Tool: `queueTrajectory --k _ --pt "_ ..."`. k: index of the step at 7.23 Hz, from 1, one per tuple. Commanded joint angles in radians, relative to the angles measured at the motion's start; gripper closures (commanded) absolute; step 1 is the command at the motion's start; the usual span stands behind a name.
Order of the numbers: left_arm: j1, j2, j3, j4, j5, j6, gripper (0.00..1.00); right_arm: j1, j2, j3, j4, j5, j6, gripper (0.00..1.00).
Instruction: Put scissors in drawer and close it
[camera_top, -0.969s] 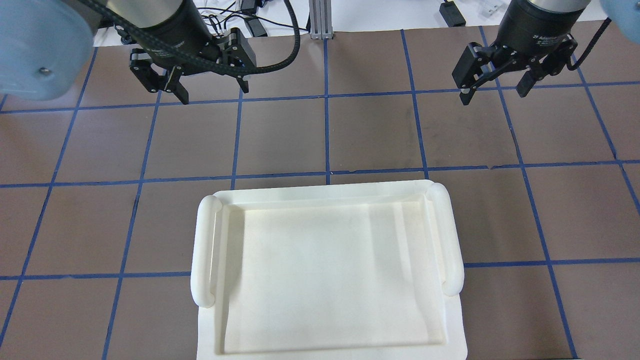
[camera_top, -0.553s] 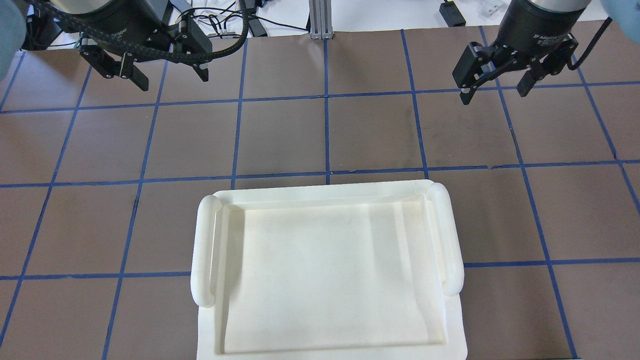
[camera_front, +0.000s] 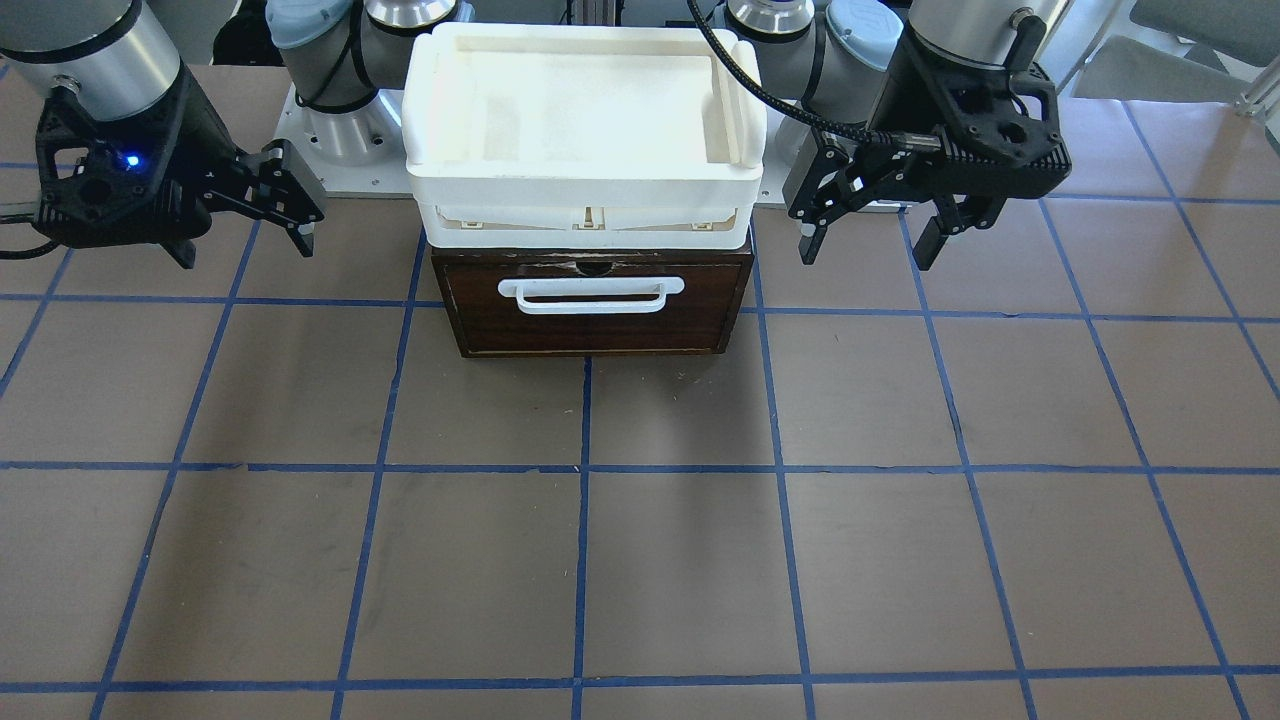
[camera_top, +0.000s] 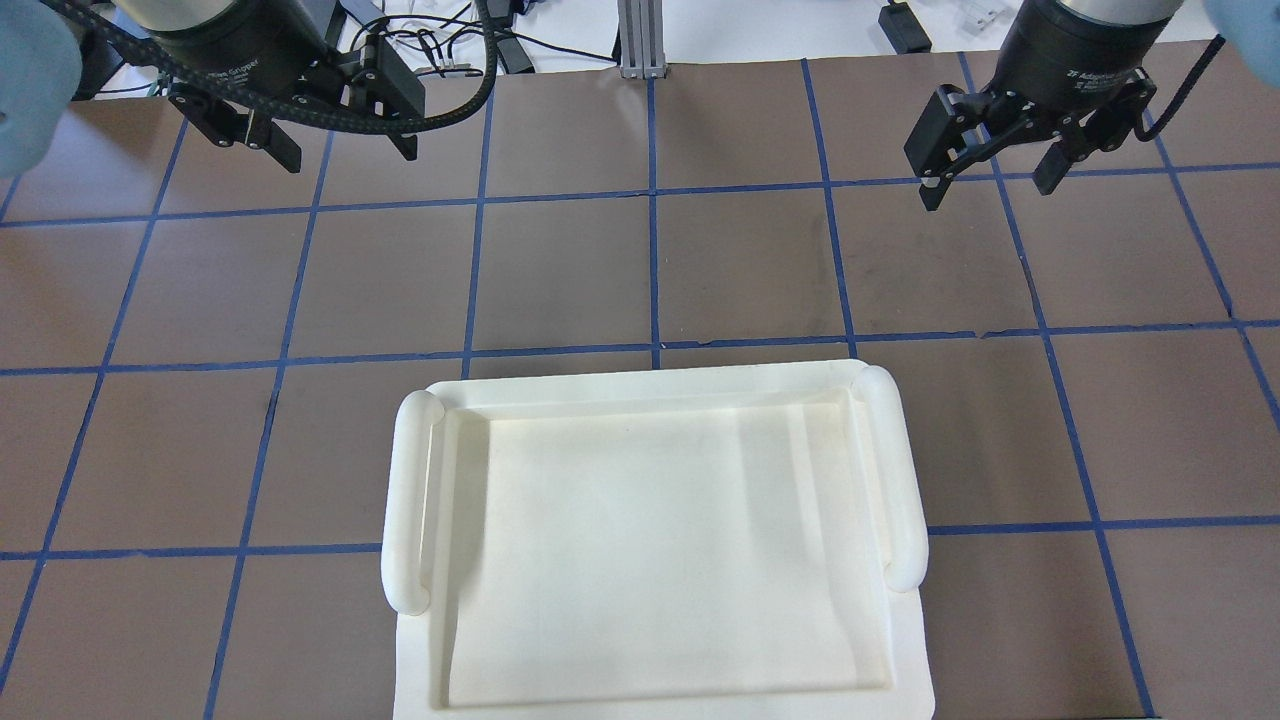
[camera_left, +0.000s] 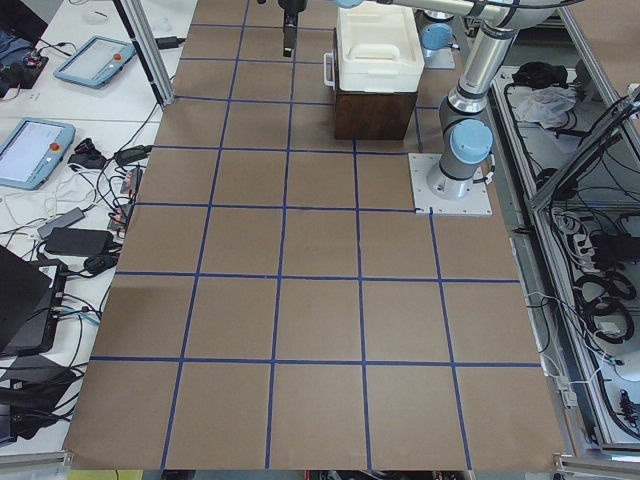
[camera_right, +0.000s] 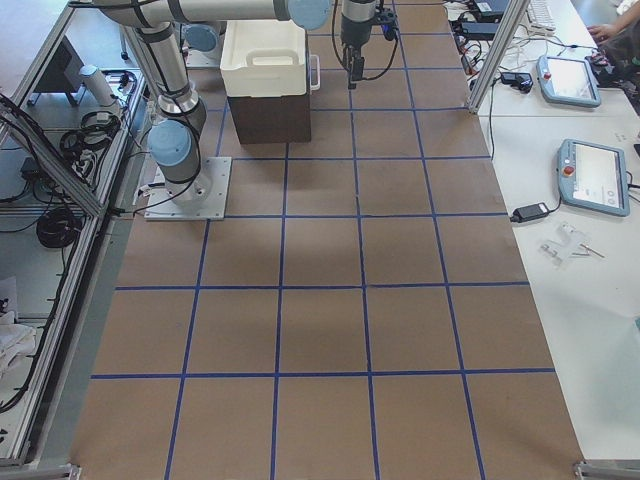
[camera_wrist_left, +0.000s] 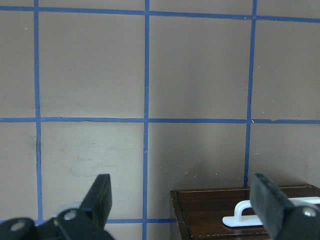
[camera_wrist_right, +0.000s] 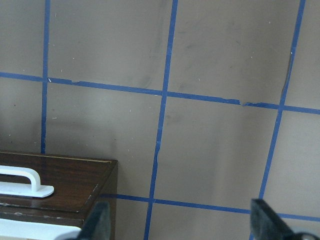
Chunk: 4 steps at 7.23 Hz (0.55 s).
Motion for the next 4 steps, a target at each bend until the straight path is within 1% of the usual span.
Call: queueTrajectory --k 1,4 --pt "-0.005 0.028 -0.001 -0.135 0.004 -0.005 0.0 0.0 0.001 0.0 -0.001 -0.001 0.0 0.0" --pt "-0.005 0.03 -0.003 -0.139 0.003 -0.006 0.0 0.0 0.001 0.0 -0.001 -0.001 0.0 0.0"
